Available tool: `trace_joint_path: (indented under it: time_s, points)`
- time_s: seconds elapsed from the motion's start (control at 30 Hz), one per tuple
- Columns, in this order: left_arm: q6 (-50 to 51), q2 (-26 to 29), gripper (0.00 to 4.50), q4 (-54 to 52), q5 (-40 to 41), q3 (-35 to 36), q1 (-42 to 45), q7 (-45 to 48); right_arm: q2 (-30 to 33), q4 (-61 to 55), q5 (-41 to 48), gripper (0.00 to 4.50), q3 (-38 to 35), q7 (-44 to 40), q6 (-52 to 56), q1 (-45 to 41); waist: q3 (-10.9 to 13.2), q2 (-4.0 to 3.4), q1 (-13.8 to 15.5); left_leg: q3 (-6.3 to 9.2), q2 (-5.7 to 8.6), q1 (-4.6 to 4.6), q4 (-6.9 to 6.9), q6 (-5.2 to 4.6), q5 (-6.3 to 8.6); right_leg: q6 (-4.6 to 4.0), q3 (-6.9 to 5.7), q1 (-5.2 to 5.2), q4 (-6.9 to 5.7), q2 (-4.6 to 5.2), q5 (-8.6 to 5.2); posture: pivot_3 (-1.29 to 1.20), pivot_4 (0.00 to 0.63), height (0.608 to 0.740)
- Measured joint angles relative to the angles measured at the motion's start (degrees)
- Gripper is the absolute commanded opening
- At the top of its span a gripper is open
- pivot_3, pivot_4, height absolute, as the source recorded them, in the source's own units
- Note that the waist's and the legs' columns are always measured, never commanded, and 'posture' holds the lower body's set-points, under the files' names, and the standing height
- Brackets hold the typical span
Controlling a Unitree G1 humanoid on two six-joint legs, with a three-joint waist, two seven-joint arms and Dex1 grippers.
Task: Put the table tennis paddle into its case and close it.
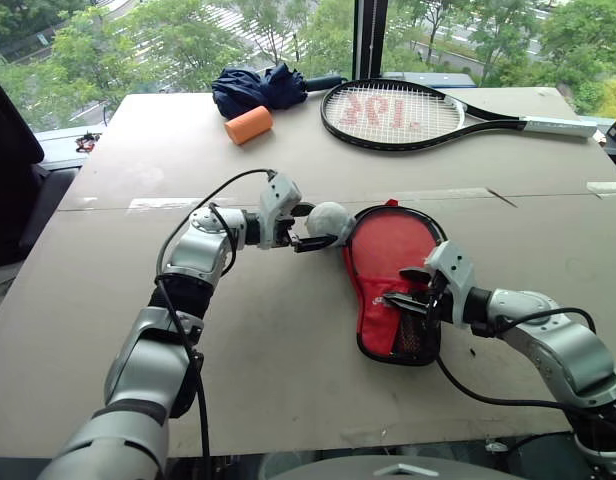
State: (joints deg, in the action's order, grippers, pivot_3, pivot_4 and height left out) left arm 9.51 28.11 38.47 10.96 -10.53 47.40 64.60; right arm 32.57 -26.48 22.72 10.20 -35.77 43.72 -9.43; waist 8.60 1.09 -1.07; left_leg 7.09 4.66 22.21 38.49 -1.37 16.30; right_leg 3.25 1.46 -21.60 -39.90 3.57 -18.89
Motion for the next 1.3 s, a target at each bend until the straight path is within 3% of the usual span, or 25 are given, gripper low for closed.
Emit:
trace_joint_path:
  time_s: [0.03, 0.07, 0.1, 0.33, 0.47, 0.63, 0.7, 0.9, 1.07, 1.3]
  points:
    - [-1.2, -0.5, 4.50, 2.0, -0.6, -0.1, 1.0, 0.7, -0.1, 0.0, 0.0, 2.81, 0.0, 0.1, 0.1, 0.0, 0.0, 0.00, 0.0, 0.00, 0.00, 0.00, 0.00, 0.00, 0.00, 0.00, 0.00, 0.00, 0.00, 0.01, 0.00, 0.00, 0.150, 0.740]
    - [-2.6, -0.9, 3.98, 4.3, -1.1, -0.1, 1.8, 1.8, -0.4, 0.0, 0.0, 2.94, 0.1, 0.2, 0.2, -0.1, 0.0, 0.02, 0.0, 0.00, 0.00, 0.00, 0.00, 0.00, 0.00, 0.00, -0.01, 0.00, -0.01, 0.00, 0.00, 0.00, 0.150, 0.740]
    - [-3.0, -1.1, 3.79, 4.9, -1.3, -0.1, 2.1, 2.2, -0.4, 0.0, 0.0, 2.94, 0.1, 0.3, 0.3, -0.1, 0.0, 0.02, 0.0, 0.00, 0.00, 0.00, 0.00, 0.00, 0.00, 0.00, 0.00, 0.00, -0.01, 0.00, 0.00, 0.00, 0.150, 0.740]
    - [-7.5, -2.2, 0.58, 14.3, -2.4, 1.4, 6.9, 5.0, -1.3, 0.1, -0.9, 2.94, 0.6, 1.4, 0.9, -0.6, 0.0, 0.05, 0.0, 0.02, 0.01, 0.02, 0.05, 0.00, 0.00, 0.00, -0.03, -0.01, -0.03, 0.00, 0.00, 0.00, 0.150, 0.740]
    - [-9.8, -1.6, 0.58, 21.3, -4.1, 2.2, 12.7, 4.8, -0.2, 0.0, -2.2, 2.94, 1.9, 0.9, 0.9, -0.8, 0.0, 0.09, -0.1, 0.05, 0.02, 0.04, 0.09, 0.00, 0.00, 0.00, -0.08, -0.03, -0.06, -0.01, 0.00, 0.00, 0.150, 0.740]
    - [-13.7, -3.3, 0.58, 31.0, -10.0, 1.4, 19.5, -3.7, 0.1, 0.4, -3.3, 2.94, 2.6, 0.2, 0.7, -1.3, -0.2, 0.29, 0.1, 0.07, 0.04, 0.03, 0.12, -0.01, 0.00, 0.01, -0.14, -0.01, -0.08, 0.01, 0.00, 0.00, 0.150, 0.740]
    - [-15.2, -7.9, 0.58, 34.9, -13.4, 0.9, 21.7, -11.2, 0.0, 0.7, -3.7, 2.94, 2.8, -0.1, 0.6, -1.5, -0.3, 0.50, 0.2, 0.13, 0.05, 0.09, 0.19, 0.00, 0.00, 0.01, -0.16, -0.01, -0.09, 0.00, 0.01, 0.00, 0.150, 0.740]
    - [-15.5, -13.7, 0.58, 38.6, -19.1, -0.5, 25.7, -24.0, 0.0, 0.6, -4.6, 2.94, 3.4, -0.7, 0.1, -1.6, -0.3, 0.55, -0.2, 0.15, 0.04, 0.23, 0.21, 0.00, 0.00, 0.01, -0.15, -0.10, -0.16, -0.01, 0.00, 0.00, 0.150, 0.740]
    - [-14.5, -20.5, 0.58, 41.1, -25.7, -1.9, 29.0, -41.9, -0.2, 0.3, -5.5, 2.94, 3.4, -0.6, -0.1, -1.3, -0.3, 0.58, 0.0, 0.14, 0.06, 0.29, 0.28, 0.00, 0.00, 0.02, -0.15, -0.12, -0.19, 0.00, 0.01, 0.00, 0.150, 0.740]
    - [-16.8, -29.1, 0.58, 41.7, -26.2, 1.6, 32.4, -49.4, -0.8, -1.8, -6.2, 2.94, 3.1, 1.3, 0.0, 0.9, -0.3, 0.58, 0.5, 0.20, 0.09, 0.40, 0.39, 0.00, 0.00, 0.02, -0.23, -0.13, -0.17, 0.04, 0.01, 0.00, 0.150, 0.740]
